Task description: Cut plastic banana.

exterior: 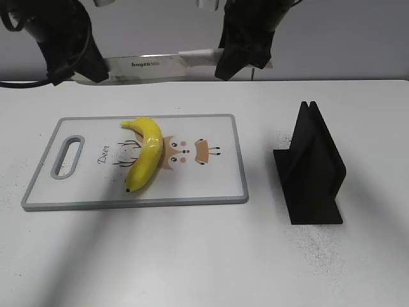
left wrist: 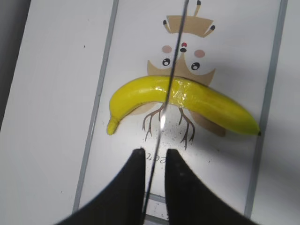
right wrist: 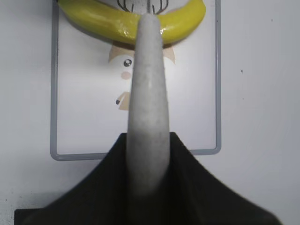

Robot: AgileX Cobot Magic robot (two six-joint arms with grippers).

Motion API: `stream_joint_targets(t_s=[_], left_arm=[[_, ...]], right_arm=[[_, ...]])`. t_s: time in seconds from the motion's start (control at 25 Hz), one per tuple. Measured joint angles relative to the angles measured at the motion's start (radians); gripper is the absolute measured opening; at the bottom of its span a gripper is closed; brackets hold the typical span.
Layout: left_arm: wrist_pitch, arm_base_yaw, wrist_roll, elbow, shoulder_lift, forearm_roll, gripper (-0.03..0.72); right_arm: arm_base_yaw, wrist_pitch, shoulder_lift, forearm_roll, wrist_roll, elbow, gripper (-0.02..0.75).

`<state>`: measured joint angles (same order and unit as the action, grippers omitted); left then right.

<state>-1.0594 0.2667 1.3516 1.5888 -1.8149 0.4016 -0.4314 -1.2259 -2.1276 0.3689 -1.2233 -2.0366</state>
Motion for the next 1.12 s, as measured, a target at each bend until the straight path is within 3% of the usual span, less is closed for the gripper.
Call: stream_joint_targets(t_s=[0.2, 0.32, 0.56, 0.72, 1.0, 1.12], left_arm=[[0.015, -0.003, -0.005, 0.0, 0.0, 0.009, 0.364], [0.024, -0.003, -0.006, 0.0, 0.001, 0.026, 0.48], [0.161, -0.003, -0.088, 0.005, 0.068, 0.129, 0.531], [0.172, -0.019, -0.326, 0.055, 0.125, 0.105, 0.537], [-0.042, -0.086, -0.914, 0.164, 0.153, -0.188, 0.538], [-0.136, -0.11, -1.062, 0.187, 0.161, -0.288, 0.538]], right_arm=[[0.003, 0.001, 0.0, -0.041, -0.007, 0.0, 0.159], [0.003, 0.001, 0.0, -0.043, -0.008, 0.0, 0.158], [0.003, 0.001, 0.0, -0.191, 0.028, 0.0, 0.158], [0.005, 0.001, 0.007, -0.264, 0.21, 0.0, 0.158], [0.005, -0.001, 0.093, -0.268, 0.678, 0.0, 0.158], [0.005, -0.001, 0.119, -0.268, 0.854, 0.0, 0.158]])
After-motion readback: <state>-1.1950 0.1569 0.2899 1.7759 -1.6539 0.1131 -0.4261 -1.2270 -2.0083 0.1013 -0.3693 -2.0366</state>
